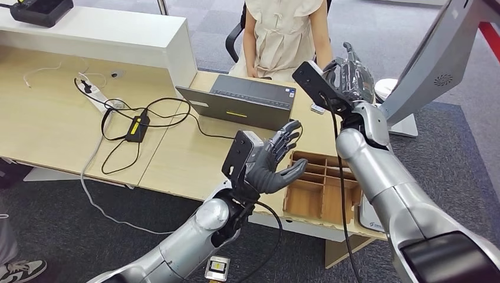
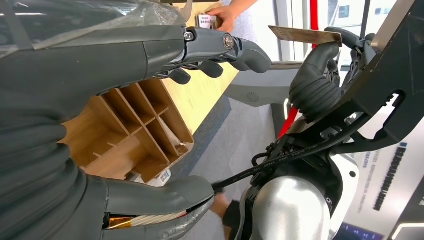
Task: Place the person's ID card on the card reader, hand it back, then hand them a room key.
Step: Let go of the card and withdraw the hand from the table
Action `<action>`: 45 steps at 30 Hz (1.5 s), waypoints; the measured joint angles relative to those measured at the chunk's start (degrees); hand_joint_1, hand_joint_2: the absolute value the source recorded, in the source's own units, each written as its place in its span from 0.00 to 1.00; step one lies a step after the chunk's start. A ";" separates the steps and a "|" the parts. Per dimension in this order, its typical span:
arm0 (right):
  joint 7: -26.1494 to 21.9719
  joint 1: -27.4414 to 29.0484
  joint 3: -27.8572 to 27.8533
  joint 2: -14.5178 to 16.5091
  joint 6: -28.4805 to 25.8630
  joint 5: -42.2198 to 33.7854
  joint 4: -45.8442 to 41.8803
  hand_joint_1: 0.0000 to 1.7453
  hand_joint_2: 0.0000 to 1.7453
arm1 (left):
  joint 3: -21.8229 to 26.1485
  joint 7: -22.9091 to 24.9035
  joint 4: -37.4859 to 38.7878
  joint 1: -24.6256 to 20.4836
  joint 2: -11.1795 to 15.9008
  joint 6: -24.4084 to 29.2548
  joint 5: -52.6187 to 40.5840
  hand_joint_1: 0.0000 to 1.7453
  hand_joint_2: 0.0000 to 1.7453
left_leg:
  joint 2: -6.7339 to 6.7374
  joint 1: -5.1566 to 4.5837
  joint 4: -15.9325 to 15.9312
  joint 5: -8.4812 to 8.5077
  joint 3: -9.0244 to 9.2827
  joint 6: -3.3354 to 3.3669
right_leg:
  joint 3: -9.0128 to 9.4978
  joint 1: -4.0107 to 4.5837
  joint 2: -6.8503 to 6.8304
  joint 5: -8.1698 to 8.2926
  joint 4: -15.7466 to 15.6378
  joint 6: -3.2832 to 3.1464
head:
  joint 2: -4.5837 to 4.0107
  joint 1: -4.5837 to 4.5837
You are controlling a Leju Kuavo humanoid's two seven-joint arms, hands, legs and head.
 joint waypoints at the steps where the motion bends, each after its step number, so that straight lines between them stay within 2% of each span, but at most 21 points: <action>1: 0.00 0.00 0.03 0.01 0.00 0.00 0.00 1.00 1.00 | -0.01 0.00 0.00 0.02 0.01 0.00 0.00 0.00 1.00 | 0.00 0.00 0.00 0.00 0.00 0.00 | 0.00 0.00 0.00 0.00 0.00 0.00 | 0.00 0.00; 45: 1.78 0.05 2.03 -0.90 0.22 0.02 0.26 1.00 1.00 | -0.75 0.34 -0.01 -0.17 0.07 -1.31 0.77 0.00 1.00 | 0.01 0.00 0.00 0.00 0.01 0.00 | -0.01 0.00 0.01 0.00 0.00 0.00 | 0.00 -0.01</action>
